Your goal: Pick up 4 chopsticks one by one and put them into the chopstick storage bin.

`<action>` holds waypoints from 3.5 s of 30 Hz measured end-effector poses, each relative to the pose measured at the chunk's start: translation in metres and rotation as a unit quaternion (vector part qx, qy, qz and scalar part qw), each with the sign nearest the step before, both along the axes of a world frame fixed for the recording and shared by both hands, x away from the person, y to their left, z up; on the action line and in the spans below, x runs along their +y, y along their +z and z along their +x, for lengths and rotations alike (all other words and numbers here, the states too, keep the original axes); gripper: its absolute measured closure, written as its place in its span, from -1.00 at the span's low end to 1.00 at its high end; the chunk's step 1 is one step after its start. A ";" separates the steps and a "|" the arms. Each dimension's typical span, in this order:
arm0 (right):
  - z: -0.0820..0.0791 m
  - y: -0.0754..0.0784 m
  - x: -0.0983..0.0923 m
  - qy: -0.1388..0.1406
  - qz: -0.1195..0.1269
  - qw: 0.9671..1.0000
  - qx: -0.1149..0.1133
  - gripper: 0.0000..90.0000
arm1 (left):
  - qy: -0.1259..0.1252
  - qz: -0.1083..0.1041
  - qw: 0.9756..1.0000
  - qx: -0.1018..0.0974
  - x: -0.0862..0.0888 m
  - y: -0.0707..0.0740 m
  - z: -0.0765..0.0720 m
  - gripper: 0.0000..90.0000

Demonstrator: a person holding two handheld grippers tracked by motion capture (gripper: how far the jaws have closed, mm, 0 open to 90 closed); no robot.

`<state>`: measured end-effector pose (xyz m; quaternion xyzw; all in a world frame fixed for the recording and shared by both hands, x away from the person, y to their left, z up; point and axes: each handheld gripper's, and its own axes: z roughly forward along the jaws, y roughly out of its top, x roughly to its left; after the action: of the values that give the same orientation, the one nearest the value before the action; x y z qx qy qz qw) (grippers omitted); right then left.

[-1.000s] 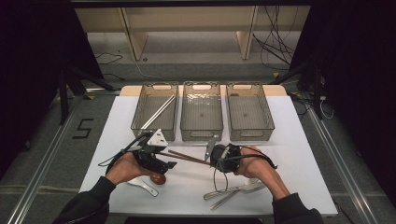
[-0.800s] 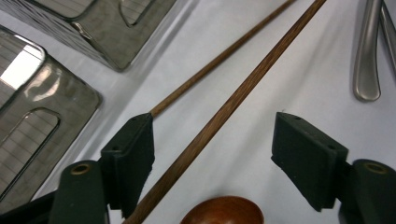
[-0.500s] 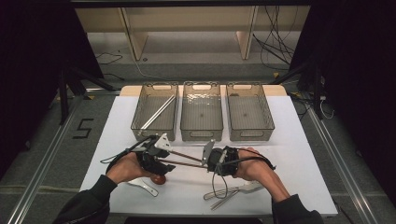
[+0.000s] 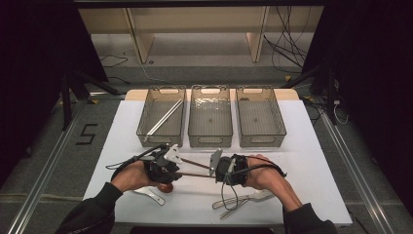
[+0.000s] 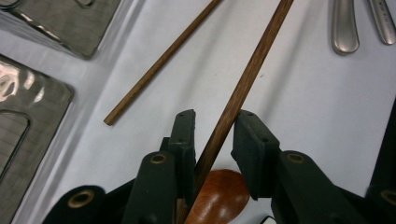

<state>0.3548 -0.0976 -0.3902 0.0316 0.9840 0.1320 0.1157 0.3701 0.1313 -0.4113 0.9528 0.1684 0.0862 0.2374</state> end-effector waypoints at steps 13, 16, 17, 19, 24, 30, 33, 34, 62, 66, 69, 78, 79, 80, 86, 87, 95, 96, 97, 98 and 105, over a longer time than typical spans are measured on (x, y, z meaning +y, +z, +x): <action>0.000 0.000 -0.007 0.035 -0.009 0.999 -0.019 0.89 | -0.055 0.000 0.998 0.019 -0.006 0.000 -0.010 0.76; 0.003 0.004 -0.015 0.021 -0.001 0.999 -0.025 0.82 | -0.069 -0.018 0.997 0.036 -0.010 -0.001 -0.013 0.84; 0.005 0.006 -0.017 0.015 0.004 0.999 -0.031 0.77 | -0.066 -0.020 0.997 0.036 -0.011 0.000 -0.013 0.85; 0.008 0.011 -0.021 -0.003 0.017 0.999 -0.032 0.57 | -0.057 -0.022 0.998 0.035 -0.012 0.001 -0.013 0.85; 0.011 0.020 -0.029 -0.048 0.062 0.995 -0.057 0.14 | -0.023 -0.032 0.999 0.033 -0.002 0.004 -0.005 0.85; 0.011 0.027 -0.042 -0.109 0.150 0.980 -0.072 -0.11 | 0.014 -0.037 0.999 0.033 0.010 0.004 0.002 0.85; 0.013 0.025 -0.051 -0.154 0.194 0.967 -0.060 -0.17 | 0.029 -0.041 0.998 0.031 0.015 0.005 0.005 0.85; 0.013 0.024 -0.054 -0.166 0.205 0.963 -0.054 -0.21 | 0.035 -0.043 0.998 0.028 0.016 0.006 0.006 0.85; -0.028 -0.010 -0.075 -0.257 0.350 0.901 -0.003 -0.43 | 0.169 -0.105 0.980 -0.014 0.049 0.043 0.058 0.85; -0.032 -0.010 -0.077 -0.255 0.356 0.899 0.001 -0.43 | 0.191 -0.098 0.977 -0.019 0.052 0.043 0.074 0.85; -0.036 -0.010 -0.078 -0.253 0.358 0.899 0.000 -0.43 | 0.208 -0.099 0.973 -0.021 0.056 0.044 0.087 0.85; -0.047 -0.007 -0.079 -0.249 0.373 0.894 0.009 -0.45 | 0.247 -0.119 0.961 -0.021 0.065 0.047 0.120 0.85; -0.047 -0.006 -0.080 -0.249 0.377 0.892 0.009 -0.46 | 0.252 -0.122 0.960 -0.024 0.065 0.048 0.123 0.85; -0.048 -0.006 -0.081 -0.249 0.378 0.891 0.008 -0.46 | 0.255 -0.123 0.959 -0.027 0.066 0.048 0.126 0.85; -0.051 -0.007 -0.082 -0.254 0.382 0.889 0.011 -0.51 | 0.278 -0.121 0.952 -0.034 0.073 0.045 0.142 0.85; -0.051 -0.008 -0.082 -0.255 0.383 0.888 0.011 -0.51 | 0.283 -0.122 0.951 -0.033 0.074 0.044 0.145 0.85; -0.053 -0.008 -0.082 -0.253 0.387 0.886 0.013 -0.51 | 0.297 -0.118 0.947 -0.032 0.078 0.033 0.157 0.85; -0.053 -0.007 -0.082 -0.252 0.388 0.886 0.015 -0.51 | 0.299 -0.119 0.946 -0.031 0.078 0.032 0.158 0.85; -0.053 -0.008 -0.082 -0.251 0.389 0.886 0.017 -0.51 | 0.300 -0.118 0.946 -0.031 0.078 0.031 0.159 0.85; -0.053 -0.008 -0.082 -0.253 0.389 0.886 0.019 -0.51 | 0.300 -0.115 0.946 -0.029 0.079 0.030 0.160 0.85; -0.054 -0.008 -0.083 -0.250 0.389 0.886 0.019 -0.51 | 0.312 -0.110 0.943 -0.031 0.079 0.022 0.165 0.84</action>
<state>0.3012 -0.1802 -0.3984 0.3216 0.8150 0.4706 0.1046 0.5347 0.2105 -0.3896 0.8174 0.4581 0.1665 0.3071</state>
